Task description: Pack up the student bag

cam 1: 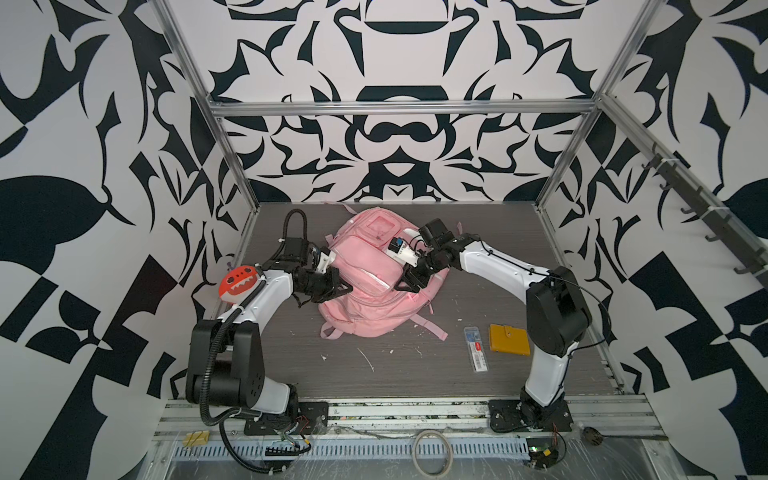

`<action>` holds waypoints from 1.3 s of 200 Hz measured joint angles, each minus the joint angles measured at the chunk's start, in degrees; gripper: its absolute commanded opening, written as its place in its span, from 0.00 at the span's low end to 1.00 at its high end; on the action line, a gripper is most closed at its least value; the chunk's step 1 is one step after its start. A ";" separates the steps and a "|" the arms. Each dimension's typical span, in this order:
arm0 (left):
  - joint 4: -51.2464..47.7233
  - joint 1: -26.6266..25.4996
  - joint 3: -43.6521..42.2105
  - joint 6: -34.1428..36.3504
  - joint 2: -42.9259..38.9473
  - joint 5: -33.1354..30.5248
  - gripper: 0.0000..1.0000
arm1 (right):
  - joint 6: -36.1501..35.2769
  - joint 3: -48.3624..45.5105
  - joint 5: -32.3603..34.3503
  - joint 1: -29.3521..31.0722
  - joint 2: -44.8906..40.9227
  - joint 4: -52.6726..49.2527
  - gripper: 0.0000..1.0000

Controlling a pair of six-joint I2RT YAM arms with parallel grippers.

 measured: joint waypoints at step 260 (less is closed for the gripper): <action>1.42 -1.81 -0.11 -2.95 0.76 -0.07 0.00 | 5.84 -10.62 -5.29 -0.70 -4.61 7.82 0.68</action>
